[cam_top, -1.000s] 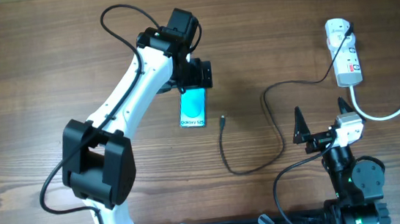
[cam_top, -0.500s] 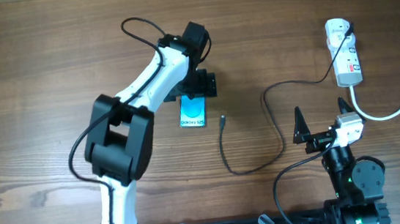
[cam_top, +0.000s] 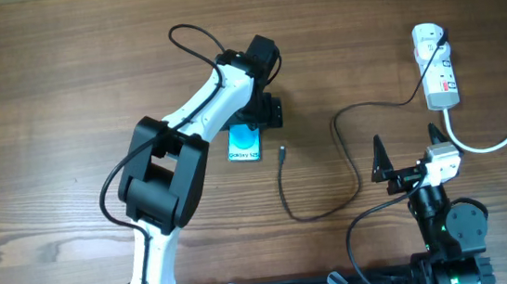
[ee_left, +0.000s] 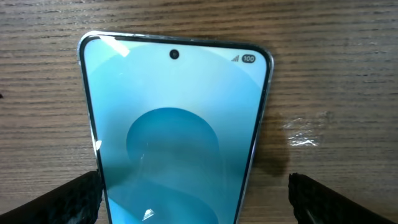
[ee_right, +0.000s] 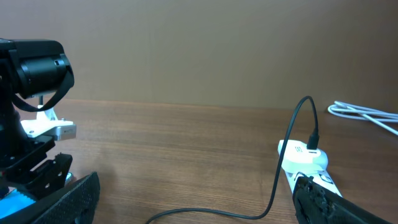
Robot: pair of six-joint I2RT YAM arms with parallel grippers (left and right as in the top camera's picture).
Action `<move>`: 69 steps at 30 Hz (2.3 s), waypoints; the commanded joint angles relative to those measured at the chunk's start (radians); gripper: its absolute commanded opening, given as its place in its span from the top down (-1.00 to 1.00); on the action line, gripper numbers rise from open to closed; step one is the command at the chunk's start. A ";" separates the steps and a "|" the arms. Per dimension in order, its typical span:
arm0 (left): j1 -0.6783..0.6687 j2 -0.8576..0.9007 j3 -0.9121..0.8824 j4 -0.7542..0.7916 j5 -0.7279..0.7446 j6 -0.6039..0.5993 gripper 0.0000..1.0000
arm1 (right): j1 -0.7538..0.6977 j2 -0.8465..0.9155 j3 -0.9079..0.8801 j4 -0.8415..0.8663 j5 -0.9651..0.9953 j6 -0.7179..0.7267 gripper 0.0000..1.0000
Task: Plug charger to phone and switch on socket
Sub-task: 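Close the left gripper on the phone's top edge, then lift the phone with the left gripper and tilt it upright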
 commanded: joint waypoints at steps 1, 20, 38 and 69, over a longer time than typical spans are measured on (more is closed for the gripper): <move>0.006 0.026 -0.003 -0.005 -0.035 -0.017 -1.00 | 0.003 -0.005 0.000 0.003 0.013 -0.017 -1.00; 0.048 0.052 -0.005 -0.010 0.025 0.017 -1.00 | 0.003 -0.005 0.000 0.003 0.013 -0.016 -1.00; 0.041 0.093 -0.005 -0.024 0.074 0.017 -0.54 | 0.003 -0.005 0.000 0.003 0.013 -0.017 -0.99; 0.271 -0.173 0.016 -0.145 1.009 0.017 -0.46 | 0.003 -0.005 0.000 0.003 0.013 -0.017 -0.99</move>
